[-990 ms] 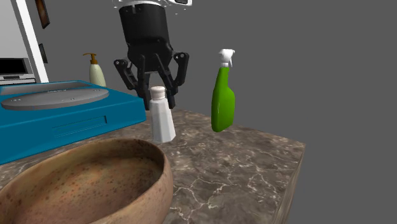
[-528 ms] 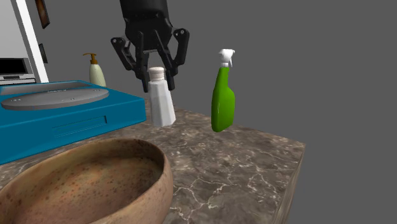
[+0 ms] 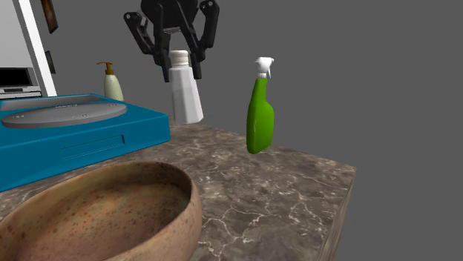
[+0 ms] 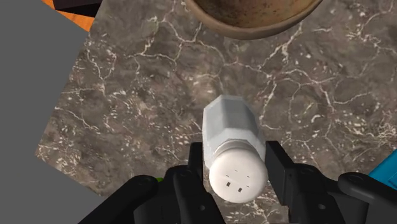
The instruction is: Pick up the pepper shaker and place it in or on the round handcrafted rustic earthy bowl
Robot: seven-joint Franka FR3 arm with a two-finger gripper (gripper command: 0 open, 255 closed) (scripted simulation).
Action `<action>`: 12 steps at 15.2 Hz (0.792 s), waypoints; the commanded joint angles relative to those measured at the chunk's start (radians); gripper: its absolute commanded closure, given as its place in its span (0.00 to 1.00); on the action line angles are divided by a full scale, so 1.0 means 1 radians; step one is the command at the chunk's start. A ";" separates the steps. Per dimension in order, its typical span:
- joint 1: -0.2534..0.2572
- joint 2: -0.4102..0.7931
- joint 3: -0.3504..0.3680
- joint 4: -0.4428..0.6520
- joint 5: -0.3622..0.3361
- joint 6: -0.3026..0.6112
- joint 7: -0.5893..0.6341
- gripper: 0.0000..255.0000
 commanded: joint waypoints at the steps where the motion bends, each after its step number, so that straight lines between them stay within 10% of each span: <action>1: -0.001 -0.003 -0.002 0.029 0.000 -0.032 -0.004 1.00; 12: 0.044 -0.211 0.019 -0.045 0.055 -0.164 0.029 1.00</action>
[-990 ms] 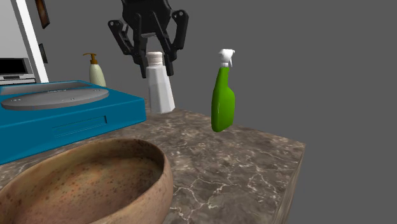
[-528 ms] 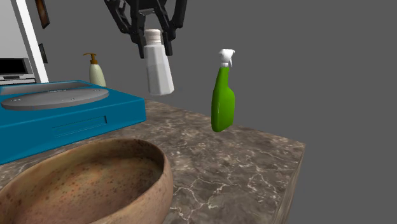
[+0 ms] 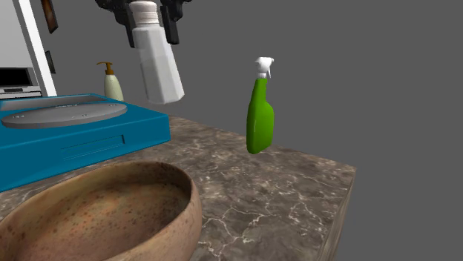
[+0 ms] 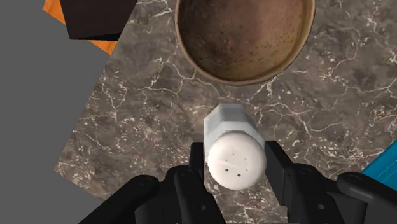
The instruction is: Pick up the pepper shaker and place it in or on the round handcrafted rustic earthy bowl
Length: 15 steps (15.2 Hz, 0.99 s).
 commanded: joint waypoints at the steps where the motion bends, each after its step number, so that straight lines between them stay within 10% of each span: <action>1: 0.018 -0.080 0.007 -0.042 0.021 -0.038 0.014 1.00; 6: 0.067 -0.244 0.034 -0.114 0.072 -0.129 0.060 1.00; 15: 0.077 -0.264 0.049 -0.247 0.087 -0.017 0.064 1.00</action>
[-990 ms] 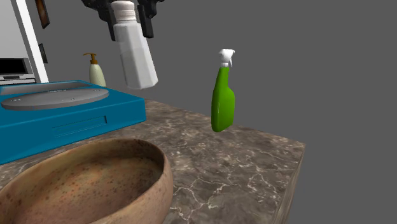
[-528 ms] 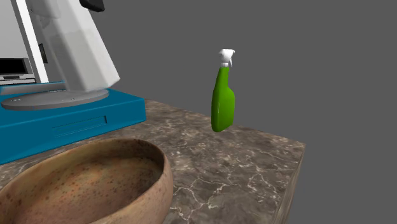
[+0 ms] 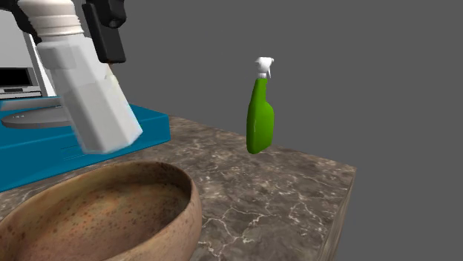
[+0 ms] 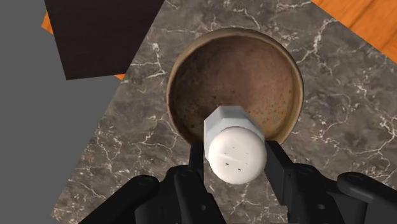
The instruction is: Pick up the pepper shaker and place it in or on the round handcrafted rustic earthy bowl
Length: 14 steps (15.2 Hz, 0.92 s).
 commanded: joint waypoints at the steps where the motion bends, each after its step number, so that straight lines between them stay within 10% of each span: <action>1: 0.003 -0.001 0.006 -0.028 0.005 0.027 0.003 1.00; 14: 0.010 -0.002 0.023 -0.134 0.019 0.132 0.009 1.00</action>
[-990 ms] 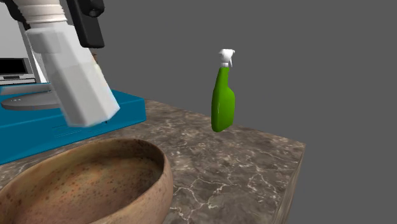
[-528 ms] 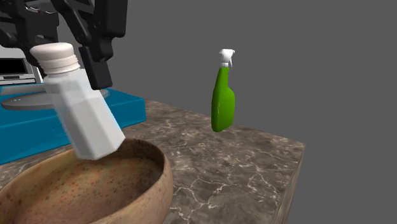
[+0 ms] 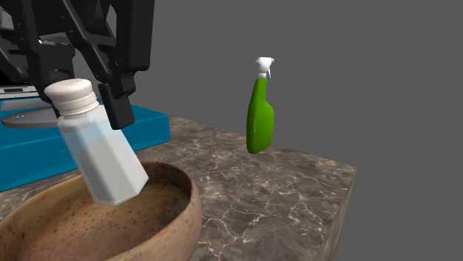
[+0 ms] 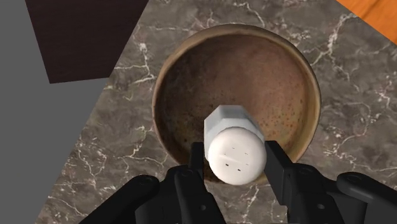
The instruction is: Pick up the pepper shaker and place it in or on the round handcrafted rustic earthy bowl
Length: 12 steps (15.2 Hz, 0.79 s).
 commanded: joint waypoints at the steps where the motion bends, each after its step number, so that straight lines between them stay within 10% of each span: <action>1: 0.000 0.000 0.000 0.000 0.000 0.001 0.000 1.00; 3: 0.000 0.000 0.000 0.000 0.000 0.001 0.000 1.00; 4: 0.000 0.000 0.000 0.000 0.000 0.001 0.000 0.00; 12: -0.005 0.005 -0.009 0.103 -0.010 -0.098 0.002 0.00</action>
